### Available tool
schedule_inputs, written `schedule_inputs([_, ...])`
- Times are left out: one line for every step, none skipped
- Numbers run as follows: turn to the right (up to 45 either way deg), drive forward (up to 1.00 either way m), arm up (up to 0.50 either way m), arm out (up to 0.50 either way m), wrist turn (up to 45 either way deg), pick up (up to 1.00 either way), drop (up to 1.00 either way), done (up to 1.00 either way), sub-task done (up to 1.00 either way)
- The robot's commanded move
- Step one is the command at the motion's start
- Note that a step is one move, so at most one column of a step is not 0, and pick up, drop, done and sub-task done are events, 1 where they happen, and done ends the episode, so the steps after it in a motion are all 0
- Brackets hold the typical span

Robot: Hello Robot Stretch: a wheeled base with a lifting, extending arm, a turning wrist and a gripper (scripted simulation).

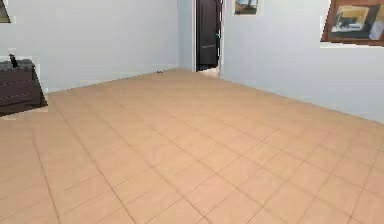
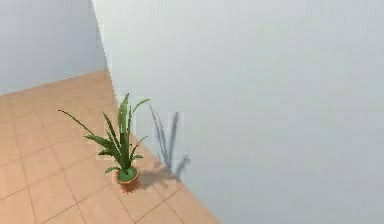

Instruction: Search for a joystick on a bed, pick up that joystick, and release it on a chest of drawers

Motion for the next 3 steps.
schedule_inputs([-33.0,0.00,0.00,0.00,0.0,0.00,0.00,0.00,0.00])
schedule_inputs([0.0,0.30,0.00,0.00,0.0,0.00,0.00,0.00,0.00])
schedule_inputs([-45.0,0.00,0.00,0.00,0.0,0.00,0.00,0.00,0.00])
